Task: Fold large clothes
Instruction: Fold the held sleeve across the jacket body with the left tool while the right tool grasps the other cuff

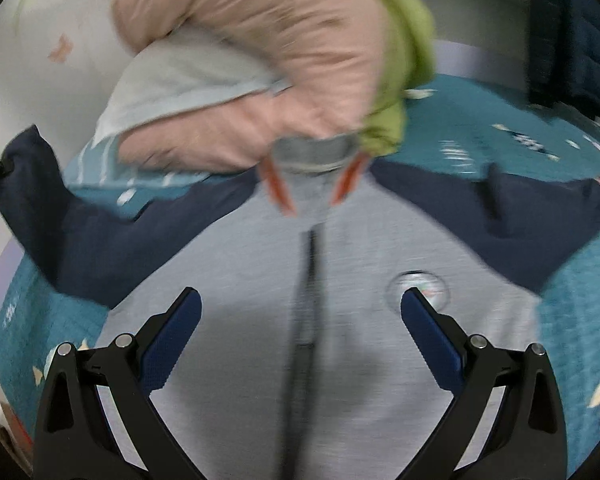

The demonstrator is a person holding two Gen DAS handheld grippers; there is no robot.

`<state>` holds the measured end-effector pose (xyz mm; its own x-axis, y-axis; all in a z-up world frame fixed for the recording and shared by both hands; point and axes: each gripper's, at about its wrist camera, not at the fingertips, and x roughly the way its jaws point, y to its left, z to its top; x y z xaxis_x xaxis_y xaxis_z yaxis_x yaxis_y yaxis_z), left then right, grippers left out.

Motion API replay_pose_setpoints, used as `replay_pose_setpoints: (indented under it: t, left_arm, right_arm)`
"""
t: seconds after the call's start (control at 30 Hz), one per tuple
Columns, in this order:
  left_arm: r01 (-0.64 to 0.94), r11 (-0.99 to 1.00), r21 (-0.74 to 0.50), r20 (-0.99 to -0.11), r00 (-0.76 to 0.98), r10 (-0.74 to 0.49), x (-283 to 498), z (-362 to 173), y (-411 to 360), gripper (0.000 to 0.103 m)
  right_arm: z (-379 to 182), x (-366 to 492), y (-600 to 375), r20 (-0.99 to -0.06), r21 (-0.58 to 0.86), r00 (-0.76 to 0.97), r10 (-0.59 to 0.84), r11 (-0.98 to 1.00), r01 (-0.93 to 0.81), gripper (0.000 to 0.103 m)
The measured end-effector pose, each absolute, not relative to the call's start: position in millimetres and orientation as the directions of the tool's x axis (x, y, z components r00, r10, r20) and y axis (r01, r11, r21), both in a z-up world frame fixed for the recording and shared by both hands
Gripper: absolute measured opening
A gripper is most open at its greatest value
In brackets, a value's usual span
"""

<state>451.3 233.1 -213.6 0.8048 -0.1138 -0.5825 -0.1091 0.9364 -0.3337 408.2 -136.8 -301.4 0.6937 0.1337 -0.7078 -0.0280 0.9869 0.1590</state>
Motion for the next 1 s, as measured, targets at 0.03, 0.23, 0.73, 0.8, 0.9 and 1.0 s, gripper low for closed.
replay_pose_setpoints:
  t: [0.03, 0.23, 0.73, 0.8, 0.9, 1.0]
  left_arm:
    - [-0.058, 0.941, -0.333, -0.583, 0.797, -0.157, 455, -209, 204, 0.019]
    - [0.120, 0.951, -0.286, -0.657, 0.698, -0.286, 485, -229, 50, 0.019]
    - [0.259, 0.959, -0.119, -0.833, 0.499, -0.238, 532, -381, -145, 0.026]
    - [0.263, 0.958, -0.110, -0.841, 0.489, -0.231, 533, -391, -153, 0.036]
    - [0.314, 0.942, -0.120, -0.845, 0.466, -0.262, 532, -400, -166, 0.082]
    - [0.356, 0.924, -0.138, -0.834, 0.462, -0.302, 530, -396, -166, 0.082]
  right_arm:
    - [-298, 405, -152, -0.702, 0.157, 0.703, 0.116, 0.988, -0.007, 0.096]
    - [-292, 383, -259, -0.676, 0.149, 0.737, -0.007, 0.978, 0.146, 0.096]
    - [-328, 390, -509, -0.709, 0.278, 0.684, -0.171, 0.824, 0.494, 0.096]
    - [-340, 403, -531, -0.723, 0.321, 0.676, -0.142, 0.797, 0.511, 0.096]
    - [-354, 421, -554, -0.726, 0.382, 0.679, -0.108, 0.758, 0.528, 0.096]
    - [-366, 437, -571, -0.714, 0.465, 0.697, -0.061, 0.703, 0.538, 0.096]
